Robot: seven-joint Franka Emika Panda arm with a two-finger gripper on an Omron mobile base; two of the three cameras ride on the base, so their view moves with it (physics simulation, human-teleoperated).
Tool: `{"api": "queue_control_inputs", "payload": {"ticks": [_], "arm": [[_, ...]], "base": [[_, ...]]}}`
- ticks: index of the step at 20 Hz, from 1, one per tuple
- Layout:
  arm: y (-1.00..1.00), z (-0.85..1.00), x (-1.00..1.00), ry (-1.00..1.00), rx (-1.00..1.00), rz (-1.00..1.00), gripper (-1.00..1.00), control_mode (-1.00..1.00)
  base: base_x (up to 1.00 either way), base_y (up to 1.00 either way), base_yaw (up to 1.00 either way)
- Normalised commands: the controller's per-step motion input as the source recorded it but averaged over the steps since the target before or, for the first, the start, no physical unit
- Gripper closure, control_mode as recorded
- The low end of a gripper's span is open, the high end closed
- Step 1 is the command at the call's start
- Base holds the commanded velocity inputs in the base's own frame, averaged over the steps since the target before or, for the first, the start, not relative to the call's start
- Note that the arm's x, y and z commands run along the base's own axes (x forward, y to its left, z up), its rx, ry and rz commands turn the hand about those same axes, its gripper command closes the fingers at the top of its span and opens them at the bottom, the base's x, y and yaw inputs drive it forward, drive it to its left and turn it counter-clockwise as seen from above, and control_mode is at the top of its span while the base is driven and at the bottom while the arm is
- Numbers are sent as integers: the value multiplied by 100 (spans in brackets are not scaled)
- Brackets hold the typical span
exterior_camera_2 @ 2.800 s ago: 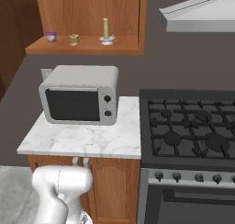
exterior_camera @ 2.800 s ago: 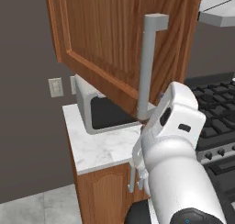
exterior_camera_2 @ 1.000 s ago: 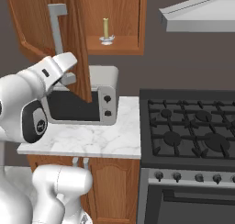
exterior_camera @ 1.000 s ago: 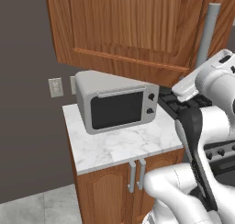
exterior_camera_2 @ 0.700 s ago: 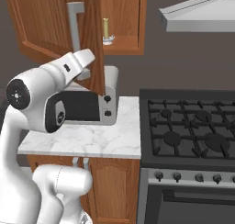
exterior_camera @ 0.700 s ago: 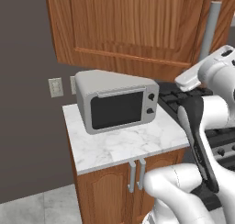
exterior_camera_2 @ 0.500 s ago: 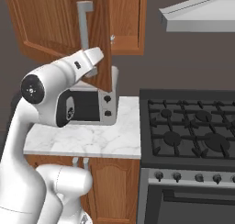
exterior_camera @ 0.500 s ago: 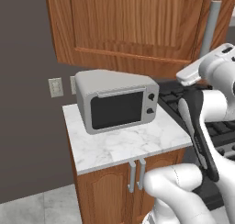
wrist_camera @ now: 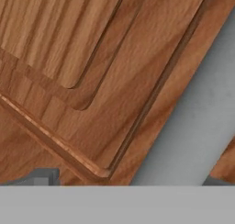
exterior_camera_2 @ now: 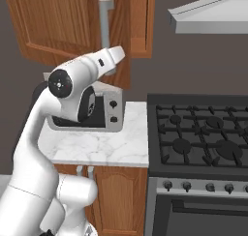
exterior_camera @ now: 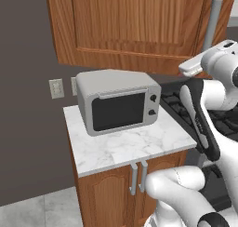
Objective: Pick the candle and candle from the dining table and place them in the open cabinet. Close the cabinet after placing the objects.
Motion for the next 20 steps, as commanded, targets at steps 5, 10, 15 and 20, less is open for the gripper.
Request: {"api": "queue_control_inputs", "payload": {"ticks": [5,10,15,20], "arm": [[-1,1,55,0,3,0,-100,-100],[0,0,64,0,3,0,-100,-100],[0,0,71,0,2,0,-100,-100],[0,0,77,0,1,0,-100,-100]], "base": [[0,0,0],[0,0,0],[0,0,0],[0,0,0]]}}
